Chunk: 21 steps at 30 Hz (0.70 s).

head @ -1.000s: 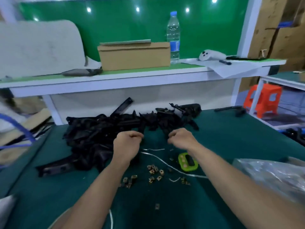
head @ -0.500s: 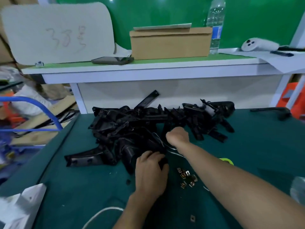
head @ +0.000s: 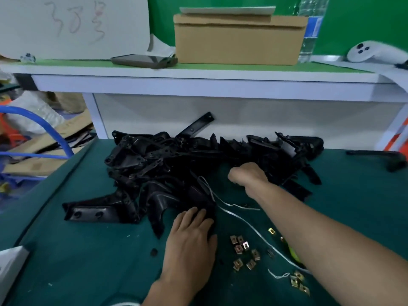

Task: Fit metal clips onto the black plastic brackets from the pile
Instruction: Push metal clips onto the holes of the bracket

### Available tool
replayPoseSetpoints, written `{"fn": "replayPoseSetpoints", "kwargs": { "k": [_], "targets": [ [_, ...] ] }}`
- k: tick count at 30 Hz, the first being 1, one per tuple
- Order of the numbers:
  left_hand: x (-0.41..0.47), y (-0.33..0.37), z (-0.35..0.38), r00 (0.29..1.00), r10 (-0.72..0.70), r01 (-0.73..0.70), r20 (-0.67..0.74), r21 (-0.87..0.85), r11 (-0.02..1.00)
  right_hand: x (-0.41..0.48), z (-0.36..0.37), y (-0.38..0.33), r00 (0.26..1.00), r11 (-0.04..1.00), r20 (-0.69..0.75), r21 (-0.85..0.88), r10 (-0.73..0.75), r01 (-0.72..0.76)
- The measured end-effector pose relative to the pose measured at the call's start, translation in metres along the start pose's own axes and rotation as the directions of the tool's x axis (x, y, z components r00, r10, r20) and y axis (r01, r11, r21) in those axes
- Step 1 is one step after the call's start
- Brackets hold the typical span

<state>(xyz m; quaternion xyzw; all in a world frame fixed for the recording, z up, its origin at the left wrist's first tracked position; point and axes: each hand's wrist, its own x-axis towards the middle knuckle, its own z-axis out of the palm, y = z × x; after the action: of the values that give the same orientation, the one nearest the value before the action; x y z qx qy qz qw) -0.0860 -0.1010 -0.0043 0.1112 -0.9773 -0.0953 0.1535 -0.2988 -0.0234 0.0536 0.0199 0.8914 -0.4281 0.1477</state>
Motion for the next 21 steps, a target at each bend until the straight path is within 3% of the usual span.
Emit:
{"fn": "replayPoseSetpoints", "kwargs": {
  "k": [5,6,8,9,11,13,15,16,17,19,21],
  "targets": [
    [0.000,0.003,0.001,0.999,-0.010,0.011,-0.040,0.019,1.000,-0.060,-0.057,0.025,0.980,0.982,0.049,0.020,-0.191,0.190],
    [0.000,0.006,-0.001,0.997,-0.014,0.012,-0.072,-0.032,0.999,-0.076,-0.062,0.035,0.970,0.970,0.038,-0.022,-0.240,0.241],
    [0.000,0.013,-0.010,0.986,-0.092,0.042,-0.140,-0.326,0.944,-0.109,-0.062,0.057,0.945,0.939,0.022,-0.105,-0.327,0.328],
    [0.001,0.017,-0.015,0.980,-0.139,0.039,-0.146,-0.541,0.840,-0.125,-0.058,0.067,0.930,0.921,-0.002,-0.141,-0.366,0.363],
    [0.005,0.020,-0.025,0.978,-0.193,0.037,-0.078,-0.846,0.532,-0.153,-0.048,0.087,0.898,0.885,-0.040,-0.196,-0.438,0.423],
    [0.006,0.021,-0.034,0.985,-0.170,0.081,0.040,-0.967,0.240,-0.172,-0.041,0.106,0.875,0.851,-0.015,-0.240,-0.485,0.467],
    [0.009,0.024,-0.042,0.967,-0.133,0.204,0.216,-0.974,-0.098,-0.185,-0.041,0.124,0.874,0.799,0.011,-0.399,-0.486,0.449],
    [0.008,0.024,-0.045,0.953,-0.130,0.252,0.275,-0.953,-0.166,-0.190,-0.043,0.130,0.873,0.734,0.002,-0.540,-0.488,0.411],
    [0.008,0.023,-0.047,0.940,-0.136,0.292,0.312,-0.945,-0.150,-0.194,-0.045,0.134,0.859,0.637,-0.021,-0.680,-0.512,0.363],
    [0.008,0.024,-0.043,0.943,-0.101,0.325,0.318,-0.943,0.067,-0.201,-0.048,0.137,0.830,0.495,-0.064,-0.827,-0.554,0.266],
    [0.004,0.031,-0.038,0.953,-0.043,0.301,0.301,-0.915,0.270,-0.207,-0.045,0.136,0.760,0.506,-0.156,-0.826,-0.631,0.250]
  ]
}}
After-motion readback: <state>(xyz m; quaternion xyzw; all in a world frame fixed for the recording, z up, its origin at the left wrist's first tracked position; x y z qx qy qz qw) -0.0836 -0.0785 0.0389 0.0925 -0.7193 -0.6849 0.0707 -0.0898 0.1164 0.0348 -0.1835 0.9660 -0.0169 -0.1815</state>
